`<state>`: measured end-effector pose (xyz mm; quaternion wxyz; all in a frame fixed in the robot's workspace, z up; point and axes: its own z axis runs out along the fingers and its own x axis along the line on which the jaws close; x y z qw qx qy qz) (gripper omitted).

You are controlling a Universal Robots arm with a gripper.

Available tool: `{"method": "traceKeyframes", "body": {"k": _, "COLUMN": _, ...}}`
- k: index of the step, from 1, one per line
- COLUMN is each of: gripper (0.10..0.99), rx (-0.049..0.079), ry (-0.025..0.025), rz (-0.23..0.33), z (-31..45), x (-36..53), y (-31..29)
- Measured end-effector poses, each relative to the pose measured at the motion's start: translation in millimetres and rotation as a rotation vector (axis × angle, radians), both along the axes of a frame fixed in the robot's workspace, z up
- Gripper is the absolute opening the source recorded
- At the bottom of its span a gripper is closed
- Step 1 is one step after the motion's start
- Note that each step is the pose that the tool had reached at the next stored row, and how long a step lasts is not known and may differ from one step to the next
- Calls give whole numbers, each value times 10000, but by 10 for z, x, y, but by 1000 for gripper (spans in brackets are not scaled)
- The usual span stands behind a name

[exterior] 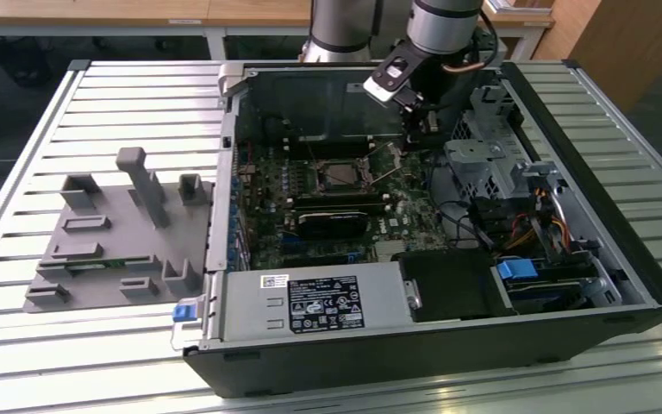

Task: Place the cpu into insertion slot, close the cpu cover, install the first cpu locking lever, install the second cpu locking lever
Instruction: 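Close the cpu cover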

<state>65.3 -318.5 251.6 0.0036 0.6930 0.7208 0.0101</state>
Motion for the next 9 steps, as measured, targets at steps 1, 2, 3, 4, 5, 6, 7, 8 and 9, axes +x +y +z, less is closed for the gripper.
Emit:
{"method": "traceKeyframes", "body": {"k": 1, "gripper": 106, "rx": -1, "ry": 0, "rz": 1, "z": -1, "x": 9, "y": 1}}
{"method": "traceKeyframes", "body": {"k": 2, "gripper": 106, "rx": 1, "ry": 0, "rz": 1, "z": -3, "x": 17, "y": 4}}
{"method": "traceKeyframes", "body": {"k": 3, "gripper": 106, "rx": 2, "ry": 0, "rz": 1, "z": -6, "x": 23, "y": 6}}
{"method": "traceKeyframes", "body": {"k": 4, "gripper": 106, "rx": 4, "ry": -1, "rz": 1, "z": -11, "x": 29, "y": 8}}
{"method": "traceKeyframes", "body": {"k": 5, "gripper": 106, "rx": 3, "ry": -1, "rz": 1, "z": -17, "x": 32, "y": 9}}
{"method": "traceKeyframes", "body": {"k": 6, "gripper": 106, "rx": 2, "ry": 0, "rz": 1, "z": -25, "x": 35, "y": 10}}
{"method": "traceKeyframes", "body": {"k": 7, "gripper": 106, "rx": 2, "ry": 0, "rz": 1, "z": -33, "x": 38, "y": 12}}
{"method": "traceKeyframes", "body": {"k": 8, "gripper": 106, "rx": 1, "ry": 0, "rz": 0, "z": -41, "x": 42, "y": 13}}
{"method": "traceKeyframes", "body": {"k": 9, "gripper": 106, "rx": 1, "ry": 0, "rz": 1, "z": -48, "x": 45, "y": 14}}
